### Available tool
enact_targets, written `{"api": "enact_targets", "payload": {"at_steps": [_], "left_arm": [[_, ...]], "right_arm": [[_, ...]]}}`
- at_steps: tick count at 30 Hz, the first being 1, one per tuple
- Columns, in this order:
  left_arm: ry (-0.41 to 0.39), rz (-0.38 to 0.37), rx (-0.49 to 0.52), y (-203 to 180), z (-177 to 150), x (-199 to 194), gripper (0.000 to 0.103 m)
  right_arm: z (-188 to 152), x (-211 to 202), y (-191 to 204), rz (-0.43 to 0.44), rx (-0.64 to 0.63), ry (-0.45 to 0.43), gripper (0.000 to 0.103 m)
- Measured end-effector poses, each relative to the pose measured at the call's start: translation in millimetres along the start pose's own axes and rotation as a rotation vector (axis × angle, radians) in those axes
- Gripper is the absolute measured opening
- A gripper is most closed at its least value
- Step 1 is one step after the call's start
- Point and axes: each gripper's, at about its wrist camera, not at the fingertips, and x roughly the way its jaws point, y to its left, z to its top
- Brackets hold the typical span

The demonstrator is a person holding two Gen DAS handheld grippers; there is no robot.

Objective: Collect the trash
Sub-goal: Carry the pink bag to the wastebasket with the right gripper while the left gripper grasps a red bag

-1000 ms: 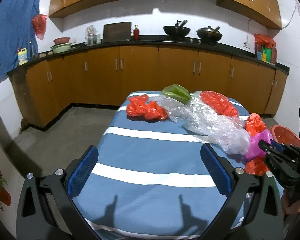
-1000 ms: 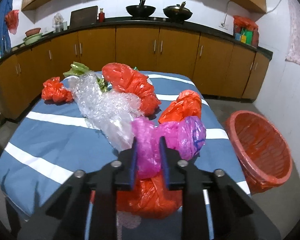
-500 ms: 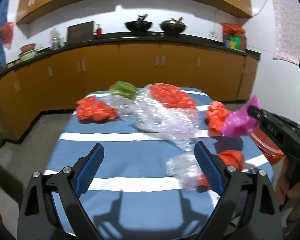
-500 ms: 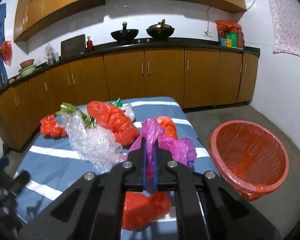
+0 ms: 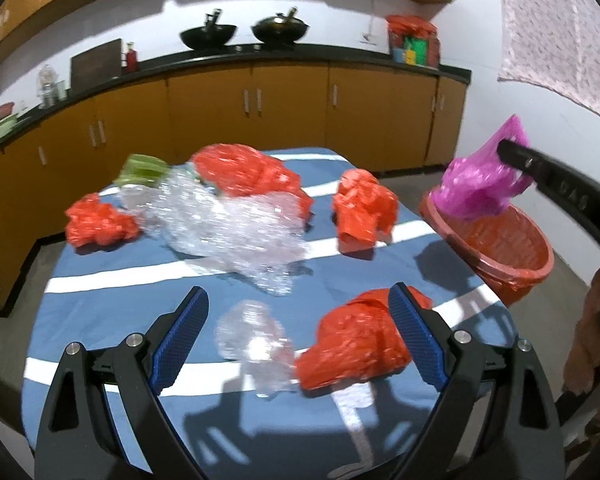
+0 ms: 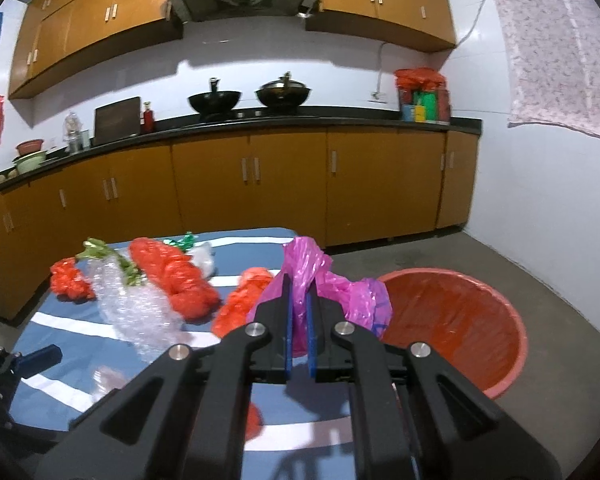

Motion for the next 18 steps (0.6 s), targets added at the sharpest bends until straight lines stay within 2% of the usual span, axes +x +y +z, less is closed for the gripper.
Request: {"api": "enact_targets", "payload": {"at_steps": [10,18], "left_arm": [[0.084,-0.052,0.064,-29,-10,24,0.091],[0.134,-0.057,0.079,-35,-13,43,0.091]], "right_arm": [[-4,-8,-58,-0.119,0.053,0.007,0.007],[-11,-13,-82,-0.163,0.076,0.018,0.007]]}}
